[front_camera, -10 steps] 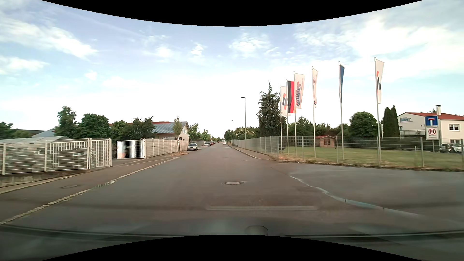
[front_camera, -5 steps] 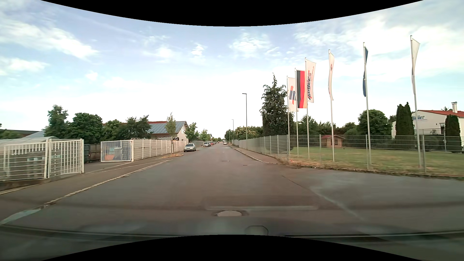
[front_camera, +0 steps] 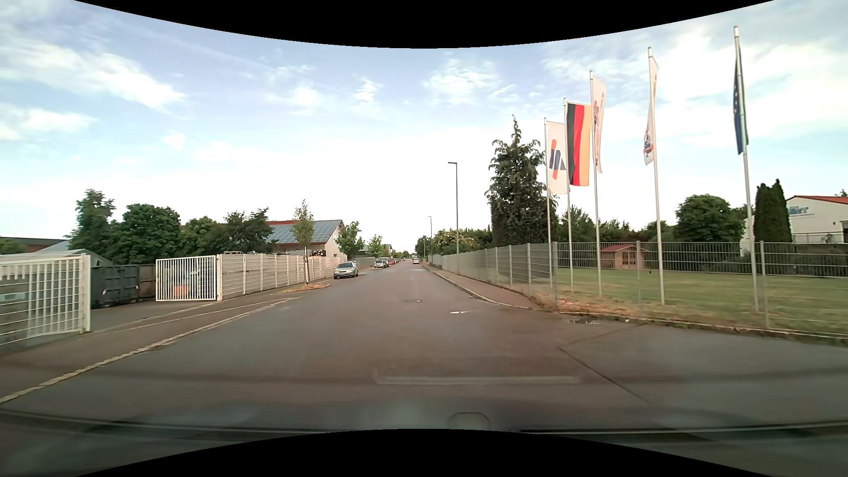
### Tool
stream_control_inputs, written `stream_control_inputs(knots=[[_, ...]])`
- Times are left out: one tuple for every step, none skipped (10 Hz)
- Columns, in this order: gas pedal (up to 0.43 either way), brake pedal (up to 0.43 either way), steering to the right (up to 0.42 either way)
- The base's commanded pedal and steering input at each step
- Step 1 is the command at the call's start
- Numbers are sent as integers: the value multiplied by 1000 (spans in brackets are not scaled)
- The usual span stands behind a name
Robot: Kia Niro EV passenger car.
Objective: Follow the waypoints while adhering to traffic rules and regulations
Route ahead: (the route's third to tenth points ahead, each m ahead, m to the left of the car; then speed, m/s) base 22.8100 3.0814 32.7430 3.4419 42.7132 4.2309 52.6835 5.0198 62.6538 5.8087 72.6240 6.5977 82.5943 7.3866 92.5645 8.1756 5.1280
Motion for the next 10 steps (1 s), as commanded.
stream_control_inputs(knots=[[0, 140, -27], [0, 140, -26], [0, 140, -24], [0, 134, -22], [0, 134, -18], [0, 128, -17], [0, 128, -17], [0, 122, -17], [0, 122, -18], [0, 98, -19]])
